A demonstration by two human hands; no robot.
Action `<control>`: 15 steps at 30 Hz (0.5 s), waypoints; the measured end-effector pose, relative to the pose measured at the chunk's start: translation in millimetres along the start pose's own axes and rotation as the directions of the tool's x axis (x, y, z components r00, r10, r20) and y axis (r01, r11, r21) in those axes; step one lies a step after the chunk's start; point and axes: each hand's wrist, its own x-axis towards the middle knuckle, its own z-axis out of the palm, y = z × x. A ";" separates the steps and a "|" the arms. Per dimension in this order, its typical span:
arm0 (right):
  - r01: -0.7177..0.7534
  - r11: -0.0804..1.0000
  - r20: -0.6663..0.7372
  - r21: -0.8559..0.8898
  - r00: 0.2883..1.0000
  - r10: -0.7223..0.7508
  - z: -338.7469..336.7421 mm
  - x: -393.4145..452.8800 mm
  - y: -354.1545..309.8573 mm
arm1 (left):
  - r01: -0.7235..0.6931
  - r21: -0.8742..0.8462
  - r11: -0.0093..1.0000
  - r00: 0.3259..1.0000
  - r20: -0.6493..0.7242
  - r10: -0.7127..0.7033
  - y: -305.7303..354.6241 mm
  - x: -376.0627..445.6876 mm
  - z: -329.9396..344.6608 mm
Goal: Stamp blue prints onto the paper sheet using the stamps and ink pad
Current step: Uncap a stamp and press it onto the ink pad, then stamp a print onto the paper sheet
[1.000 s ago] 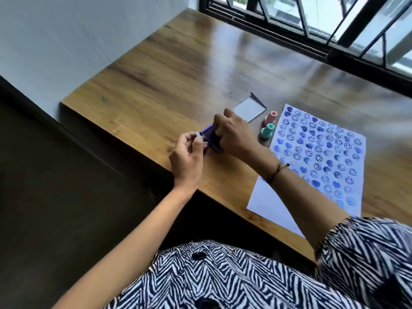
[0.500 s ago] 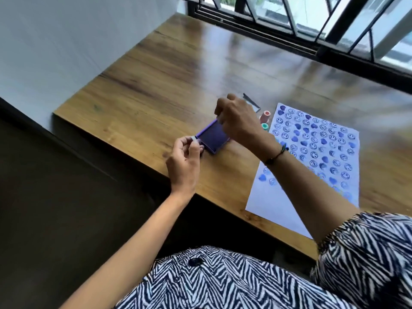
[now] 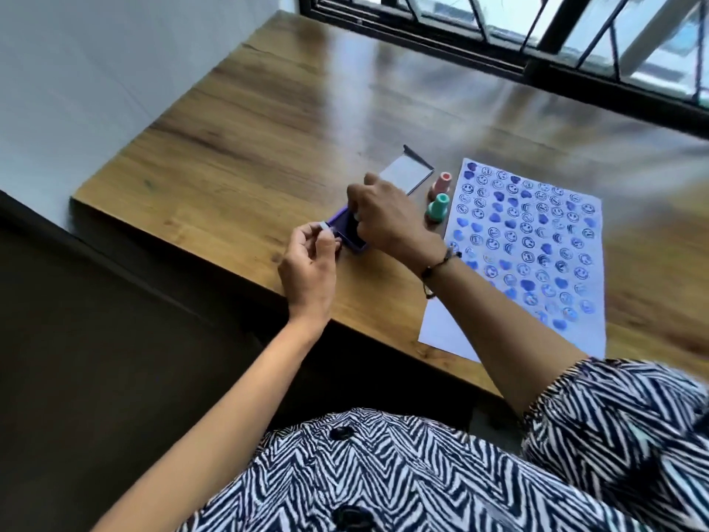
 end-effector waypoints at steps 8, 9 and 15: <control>-0.179 0.860 -0.327 0.478 0.872 0.363 -7.4 -47.7 7.2 | -0.023 -0.208 0.978 0.992 0.117 0.048 12.5 -26.3 16.5; -0.206 0.812 -0.341 0.545 0.831 0.440 -11.7 -60.9 12.4 | -0.022 -0.183 0.983 0.975 0.214 0.062 11.0 -35.2 23.5; -0.357 0.557 -0.308 0.750 0.557 0.771 -38.3 -156.4 69.2 | -0.498 -0.055 0.866 0.504 0.794 0.340 16.2 -90.4 70.7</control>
